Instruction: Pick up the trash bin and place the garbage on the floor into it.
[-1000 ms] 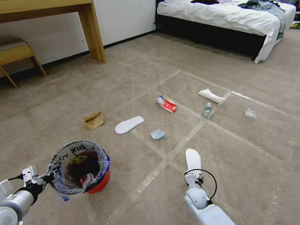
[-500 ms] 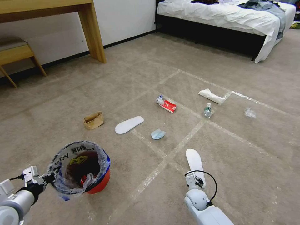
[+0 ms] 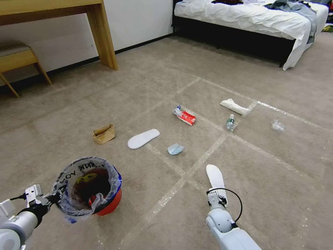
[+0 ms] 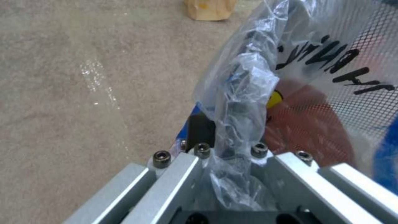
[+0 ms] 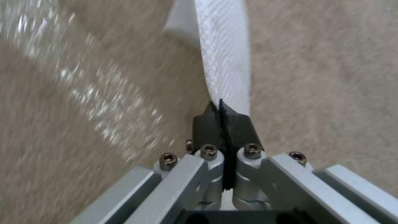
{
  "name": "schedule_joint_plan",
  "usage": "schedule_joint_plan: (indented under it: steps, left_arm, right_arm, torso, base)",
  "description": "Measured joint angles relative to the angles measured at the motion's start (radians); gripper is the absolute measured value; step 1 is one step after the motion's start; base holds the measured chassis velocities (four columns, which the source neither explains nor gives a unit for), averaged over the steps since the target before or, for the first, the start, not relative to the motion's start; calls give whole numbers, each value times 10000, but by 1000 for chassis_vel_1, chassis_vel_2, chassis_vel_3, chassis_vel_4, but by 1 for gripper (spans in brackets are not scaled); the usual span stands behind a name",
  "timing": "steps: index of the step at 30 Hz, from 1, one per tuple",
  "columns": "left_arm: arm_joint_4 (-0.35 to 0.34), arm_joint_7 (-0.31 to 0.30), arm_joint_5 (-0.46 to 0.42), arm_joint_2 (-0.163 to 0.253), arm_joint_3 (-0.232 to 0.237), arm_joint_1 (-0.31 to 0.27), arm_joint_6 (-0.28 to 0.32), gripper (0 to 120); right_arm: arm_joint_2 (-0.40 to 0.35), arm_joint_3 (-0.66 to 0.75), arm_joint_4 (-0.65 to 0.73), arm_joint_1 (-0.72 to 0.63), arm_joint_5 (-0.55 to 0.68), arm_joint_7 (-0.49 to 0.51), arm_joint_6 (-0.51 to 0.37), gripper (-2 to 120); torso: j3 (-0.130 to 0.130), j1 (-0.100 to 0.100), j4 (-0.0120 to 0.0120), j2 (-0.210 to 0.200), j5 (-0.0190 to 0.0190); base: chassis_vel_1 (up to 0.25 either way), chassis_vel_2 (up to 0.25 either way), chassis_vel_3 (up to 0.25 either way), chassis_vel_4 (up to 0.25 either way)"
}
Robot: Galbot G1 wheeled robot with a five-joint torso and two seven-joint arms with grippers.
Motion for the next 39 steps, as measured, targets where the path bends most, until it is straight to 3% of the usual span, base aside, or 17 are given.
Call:
schedule_joint_plan:
  steps: [6, 9, 15, 17, 23, 25, 27, 39]
  left_arm:
    - [-251, -177, -245, 64, 86, -52, 124, 1]
    - [-483, -387, -592, 101, 231, -82, 238, 1]
    - [-663, -476, -746, 153, 366, -83, 316, 1]
    - [-840, -558, -906, 269, 432, -58, 394, 1]
    - [-989, -601, -969, 462, 460, 41, 402, 1]
    - [-1142, -625, -1022, 561, 472, 114, 413, 1]
    - [-1180, -650, -1037, 612, 507, 118, 413, 1]
    - [-1172, -772, -1120, 762, 674, -44, 415, 1]
  right_arm:
    - [-417, 337, 1195, -103, 854, -200, 779, 0]
    - [-793, 420, 2546, 49, 2087, -683, 1436, 0]
    - [-1286, 287, 3776, 358, 2769, -1272, 2047, 0]
    - [-1885, -188, 4864, 828, 3394, -2050, 2899, 0]
    - [-2378, -894, 5643, 1479, 4128, -2916, 3900, 0]
    - [-2688, -1713, 6147, 2287, 5134, -3711, 4926, 0]
    - [-2834, -2113, 6421, 2711, 5735, -4060, 5243, 0]
    - [-2913, -4387, 7028, 5068, 8133, -4856, 5775, 0]
  torso:
    - [0, 0, -1, 0, 0]
    - [0, 0, -1, 0, 1]
    - [0, 0, 0, 0, -1]
    - [-1, 0, 0, 0, -2]
    - [0, 0, -1, 0, -1]
    - [0, 0, 0, 0, 0]
    - [0, 0, 0, 0, 0]
    - [1, 0, 0, 0, -1]
  base:
    - [0, 0, 0, 0]
    - [0, 0, 0, 0]
    - [0, 0, 0, 0]
    - [0, 0, 0, 0]
    - [0, 0, 0, 0]
    - [0, 0, 0, 0]
    - [0, 0, 0, 0]
    - [0, 0, 0, 0]
